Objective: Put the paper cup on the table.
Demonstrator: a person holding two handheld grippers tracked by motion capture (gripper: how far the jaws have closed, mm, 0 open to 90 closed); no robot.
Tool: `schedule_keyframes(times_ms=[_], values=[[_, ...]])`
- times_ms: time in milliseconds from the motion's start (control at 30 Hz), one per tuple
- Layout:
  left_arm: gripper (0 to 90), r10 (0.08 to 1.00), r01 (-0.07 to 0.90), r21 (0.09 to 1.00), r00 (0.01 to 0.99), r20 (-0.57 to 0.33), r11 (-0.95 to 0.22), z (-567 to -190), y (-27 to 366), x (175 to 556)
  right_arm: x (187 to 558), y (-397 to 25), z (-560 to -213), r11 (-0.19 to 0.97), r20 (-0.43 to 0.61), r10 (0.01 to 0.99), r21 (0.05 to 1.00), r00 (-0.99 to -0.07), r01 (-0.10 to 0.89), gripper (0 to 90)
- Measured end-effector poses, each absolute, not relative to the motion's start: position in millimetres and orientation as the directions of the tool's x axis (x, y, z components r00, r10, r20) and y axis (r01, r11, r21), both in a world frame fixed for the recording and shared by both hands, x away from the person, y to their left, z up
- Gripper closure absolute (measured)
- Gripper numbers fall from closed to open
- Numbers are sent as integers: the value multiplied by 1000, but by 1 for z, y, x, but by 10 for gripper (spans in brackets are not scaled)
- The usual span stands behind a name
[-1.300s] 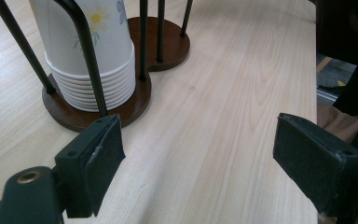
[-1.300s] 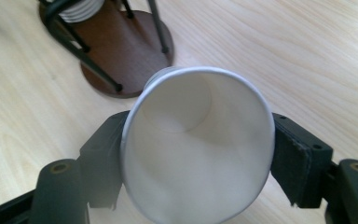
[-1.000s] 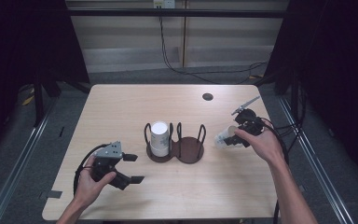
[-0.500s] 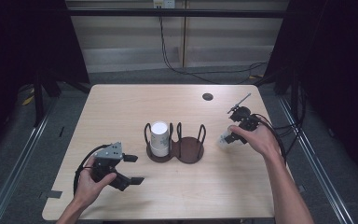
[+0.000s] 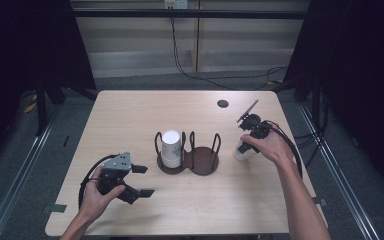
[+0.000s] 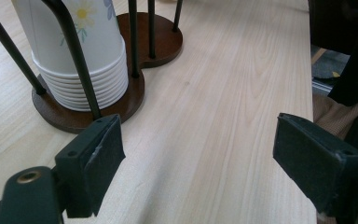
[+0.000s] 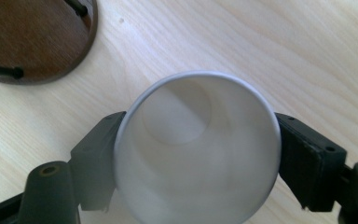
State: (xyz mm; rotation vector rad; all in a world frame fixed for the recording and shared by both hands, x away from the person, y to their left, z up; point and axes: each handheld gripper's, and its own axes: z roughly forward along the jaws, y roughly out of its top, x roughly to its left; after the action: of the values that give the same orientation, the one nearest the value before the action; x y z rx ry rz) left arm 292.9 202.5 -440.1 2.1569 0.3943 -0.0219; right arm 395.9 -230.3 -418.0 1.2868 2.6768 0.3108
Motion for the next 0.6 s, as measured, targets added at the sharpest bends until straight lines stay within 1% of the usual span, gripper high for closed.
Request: schedule_keyframes(times_ms=[67,300,400,500,600], values=[[161,271,286,797,949,-160,-531,-440,202,293,398,-230,-418,608,-45,785,248,-618,754,219],[162,280,287,794,948,-154,-536,-440,203,293,399,-230,-420,583,-30,799,282,-600,762,183],[162,279,287,793,948,-153,-538,-440,203,293,398,-230,-423,566,0,807,289,-591,772,172],[162,280,289,789,947,-155,-542,-442,203,293,398,-233,-425,547,9,817,306,-577,779,145],[162,281,291,788,947,-156,-543,-442,202,294,397,-235,-425,529,30,823,323,-567,785,150]])
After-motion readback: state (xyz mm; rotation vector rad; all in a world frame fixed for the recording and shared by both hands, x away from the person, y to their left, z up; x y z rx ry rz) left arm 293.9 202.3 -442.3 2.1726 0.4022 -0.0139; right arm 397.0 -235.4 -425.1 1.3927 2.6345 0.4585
